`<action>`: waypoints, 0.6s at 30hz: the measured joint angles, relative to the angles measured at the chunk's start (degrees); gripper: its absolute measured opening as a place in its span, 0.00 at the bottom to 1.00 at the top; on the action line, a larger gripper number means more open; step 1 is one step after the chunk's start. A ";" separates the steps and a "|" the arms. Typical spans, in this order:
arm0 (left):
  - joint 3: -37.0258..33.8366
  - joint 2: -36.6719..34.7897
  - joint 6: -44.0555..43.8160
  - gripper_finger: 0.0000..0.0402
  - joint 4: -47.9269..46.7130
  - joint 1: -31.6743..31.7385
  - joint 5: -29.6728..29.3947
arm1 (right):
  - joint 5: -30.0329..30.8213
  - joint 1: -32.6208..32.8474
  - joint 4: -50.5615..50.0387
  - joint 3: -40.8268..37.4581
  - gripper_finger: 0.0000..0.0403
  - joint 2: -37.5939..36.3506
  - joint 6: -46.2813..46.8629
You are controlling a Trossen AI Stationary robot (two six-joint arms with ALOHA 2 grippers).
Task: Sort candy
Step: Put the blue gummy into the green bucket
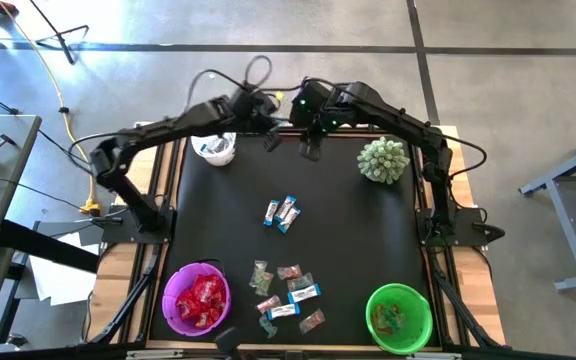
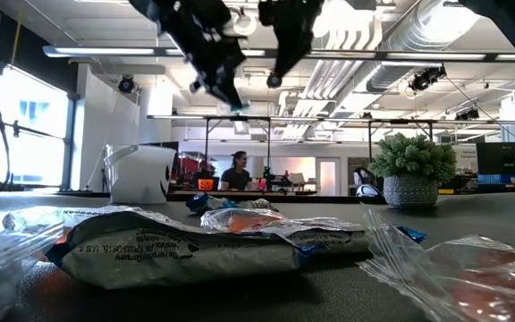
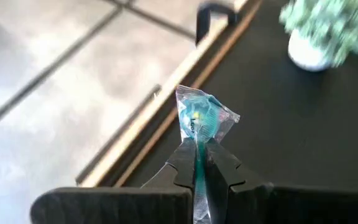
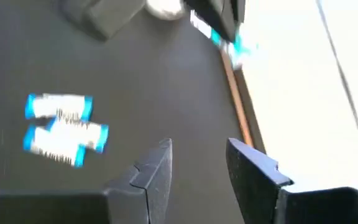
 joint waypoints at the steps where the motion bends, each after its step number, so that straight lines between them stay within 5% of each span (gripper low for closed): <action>1: 0.00 -1.58 -0.03 0.00 0.01 0.00 -0.04 | 0.00 0.03 2.43 0.00 0.37 -0.28 -0.31; 12: 0.07 -14.19 -1.53 0.00 0.56 0.04 -5.92 | -0.41 -0.65 28.03 0.02 0.37 -2.55 5.09; 18: 0.08 -18.16 -2.54 0.00 0.68 -1.23 -7.62 | -3.71 -0.94 33.07 0.02 0.37 -2.55 7.84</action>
